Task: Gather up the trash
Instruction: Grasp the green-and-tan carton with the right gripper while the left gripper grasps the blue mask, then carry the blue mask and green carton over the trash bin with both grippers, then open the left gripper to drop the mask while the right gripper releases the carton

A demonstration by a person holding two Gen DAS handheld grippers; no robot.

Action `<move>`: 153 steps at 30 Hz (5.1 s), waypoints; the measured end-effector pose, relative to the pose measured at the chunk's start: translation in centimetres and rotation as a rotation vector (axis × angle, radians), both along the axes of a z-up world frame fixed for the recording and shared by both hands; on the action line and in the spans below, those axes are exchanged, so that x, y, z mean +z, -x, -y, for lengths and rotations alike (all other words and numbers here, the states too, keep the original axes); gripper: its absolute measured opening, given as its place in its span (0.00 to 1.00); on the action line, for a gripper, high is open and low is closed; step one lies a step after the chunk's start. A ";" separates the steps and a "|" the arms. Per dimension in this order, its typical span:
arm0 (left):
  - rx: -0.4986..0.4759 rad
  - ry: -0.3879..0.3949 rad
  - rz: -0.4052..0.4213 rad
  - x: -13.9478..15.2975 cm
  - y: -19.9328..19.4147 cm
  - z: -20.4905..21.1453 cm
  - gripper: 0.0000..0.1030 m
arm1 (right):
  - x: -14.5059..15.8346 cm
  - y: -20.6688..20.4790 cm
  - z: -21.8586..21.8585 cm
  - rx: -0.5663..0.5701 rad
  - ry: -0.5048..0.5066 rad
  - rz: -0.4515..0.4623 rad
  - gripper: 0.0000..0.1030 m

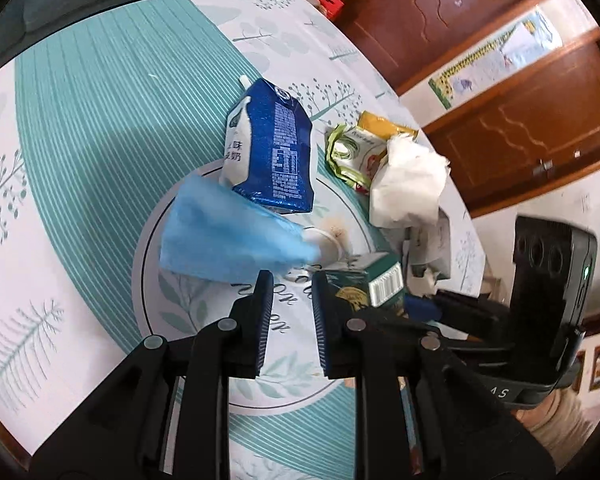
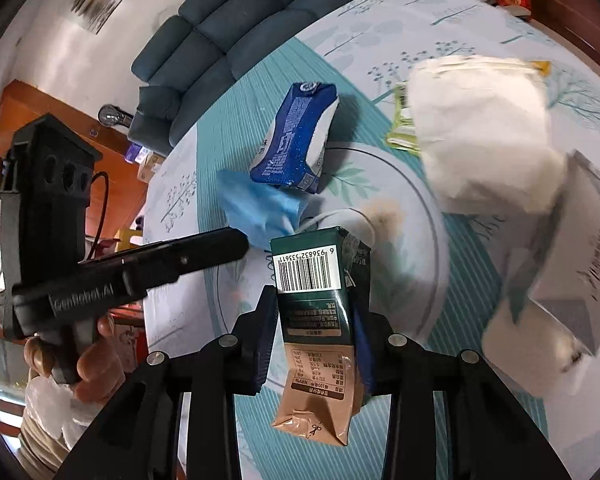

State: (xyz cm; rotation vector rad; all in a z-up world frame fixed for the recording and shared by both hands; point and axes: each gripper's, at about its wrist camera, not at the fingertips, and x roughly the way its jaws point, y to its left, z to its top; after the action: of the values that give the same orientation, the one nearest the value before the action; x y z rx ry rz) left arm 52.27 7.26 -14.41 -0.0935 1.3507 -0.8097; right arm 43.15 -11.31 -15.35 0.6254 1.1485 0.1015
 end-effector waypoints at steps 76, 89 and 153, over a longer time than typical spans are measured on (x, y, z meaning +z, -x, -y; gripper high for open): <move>-0.066 -0.229 0.107 4.2 25.3 6.8 0.07 | 2.8 33.1 8.9 -0.260 -0.087 0.088 0.33; -0.357 -0.277 0.215 -0.9 41.0 16.9 0.07 | -5.0 46.8 13.0 -0.476 -0.070 -0.049 0.33; -0.551 -0.715 0.138 -31.7 43.5 30.7 0.38 | -34.7 47.7 21.2 -0.647 -0.180 -0.295 0.33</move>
State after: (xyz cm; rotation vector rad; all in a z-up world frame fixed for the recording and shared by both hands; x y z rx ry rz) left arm 8.74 -23.45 -46.08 0.9107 1.4784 -0.7152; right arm -4.53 -32.51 -50.02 1.1732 1.1724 -0.4571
